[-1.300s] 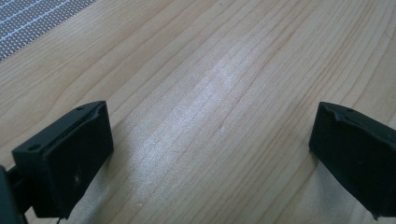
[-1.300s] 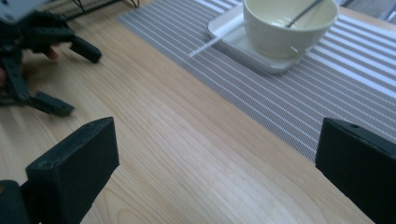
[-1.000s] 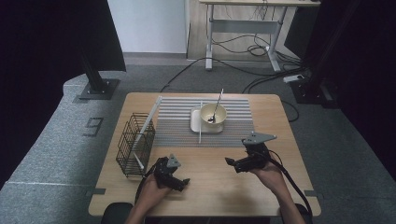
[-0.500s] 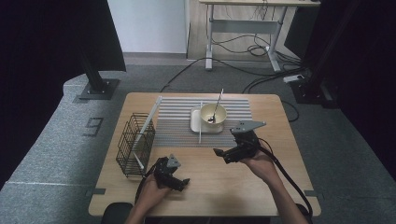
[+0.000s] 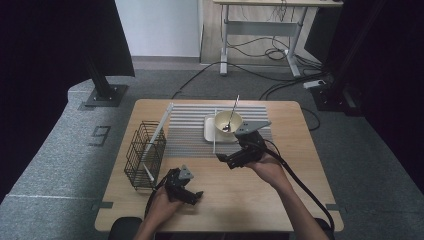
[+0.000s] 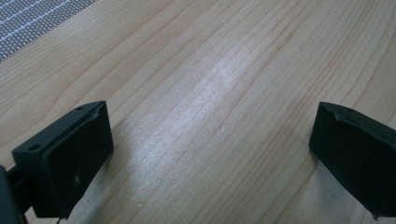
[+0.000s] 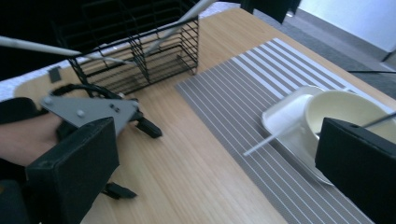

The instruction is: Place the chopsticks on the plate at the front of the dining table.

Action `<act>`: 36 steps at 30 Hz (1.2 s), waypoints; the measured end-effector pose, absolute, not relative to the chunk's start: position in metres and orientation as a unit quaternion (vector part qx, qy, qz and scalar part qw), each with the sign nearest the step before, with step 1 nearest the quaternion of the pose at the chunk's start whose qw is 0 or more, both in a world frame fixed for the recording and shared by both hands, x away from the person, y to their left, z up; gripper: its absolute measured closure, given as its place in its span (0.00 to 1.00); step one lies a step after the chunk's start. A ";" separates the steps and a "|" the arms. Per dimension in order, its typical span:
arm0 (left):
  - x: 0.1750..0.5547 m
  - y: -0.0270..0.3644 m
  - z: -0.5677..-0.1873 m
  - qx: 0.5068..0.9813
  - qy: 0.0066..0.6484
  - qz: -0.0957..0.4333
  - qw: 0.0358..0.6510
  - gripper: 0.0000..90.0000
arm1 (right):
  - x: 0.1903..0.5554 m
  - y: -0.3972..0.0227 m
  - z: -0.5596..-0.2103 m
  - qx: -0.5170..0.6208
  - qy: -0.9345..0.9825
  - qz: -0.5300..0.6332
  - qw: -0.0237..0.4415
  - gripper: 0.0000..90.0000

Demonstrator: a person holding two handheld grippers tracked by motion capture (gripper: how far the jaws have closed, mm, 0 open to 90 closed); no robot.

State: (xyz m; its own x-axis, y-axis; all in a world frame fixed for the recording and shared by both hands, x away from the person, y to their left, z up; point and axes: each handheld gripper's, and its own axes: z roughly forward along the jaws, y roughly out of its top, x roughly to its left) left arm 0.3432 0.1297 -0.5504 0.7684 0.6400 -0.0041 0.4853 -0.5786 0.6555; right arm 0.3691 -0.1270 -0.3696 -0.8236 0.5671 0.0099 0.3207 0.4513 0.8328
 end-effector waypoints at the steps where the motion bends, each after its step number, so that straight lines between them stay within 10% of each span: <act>1: 0.343 0.130 -0.550 0.881 0.320 0.117 0.330 0.00 | 0.369 -0.125 -0.368 0.263 0.840 0.456 0.129 0.00; 36: 0.343 0.129 -0.551 0.880 0.321 0.118 0.330 0.00 | 0.358 -0.011 -0.347 0.167 0.875 0.444 0.094 0.00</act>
